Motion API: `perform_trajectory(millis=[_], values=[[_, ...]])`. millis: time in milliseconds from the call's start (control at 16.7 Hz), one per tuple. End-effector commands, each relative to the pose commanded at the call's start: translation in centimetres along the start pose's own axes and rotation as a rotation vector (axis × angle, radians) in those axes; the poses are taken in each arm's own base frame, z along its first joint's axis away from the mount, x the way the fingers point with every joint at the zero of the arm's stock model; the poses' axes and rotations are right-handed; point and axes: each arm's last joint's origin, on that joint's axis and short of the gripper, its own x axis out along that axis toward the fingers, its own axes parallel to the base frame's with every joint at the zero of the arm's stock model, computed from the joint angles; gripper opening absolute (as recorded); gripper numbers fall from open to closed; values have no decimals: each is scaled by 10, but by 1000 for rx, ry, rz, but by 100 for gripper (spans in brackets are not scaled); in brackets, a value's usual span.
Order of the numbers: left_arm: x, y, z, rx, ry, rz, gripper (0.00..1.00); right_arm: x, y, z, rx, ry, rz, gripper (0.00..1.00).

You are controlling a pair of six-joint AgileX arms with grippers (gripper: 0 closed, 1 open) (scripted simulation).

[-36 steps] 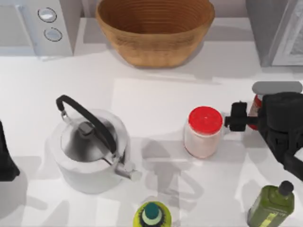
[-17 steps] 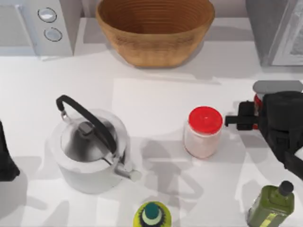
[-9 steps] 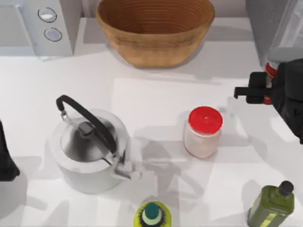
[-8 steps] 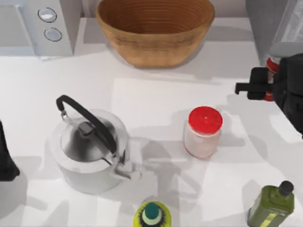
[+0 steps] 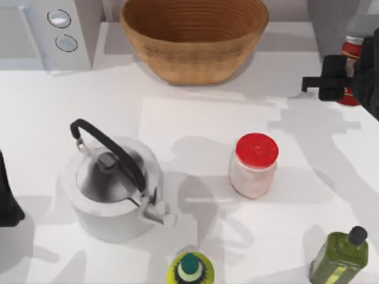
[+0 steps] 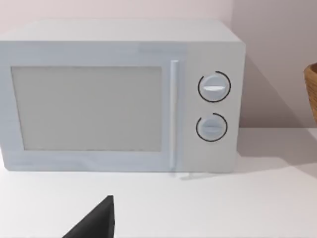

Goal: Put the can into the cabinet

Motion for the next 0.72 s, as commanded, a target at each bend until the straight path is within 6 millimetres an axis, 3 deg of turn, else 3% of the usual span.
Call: perform_trajectory(millis=[420, 720], values=[[0, 0, 0, 0, 0, 0, 100, -1, -3, -1, 0, 7, -6, 0], [0, 0, 0, 0, 0, 0, 100, -35, -31, -8, 12, -35, 2, 0]])
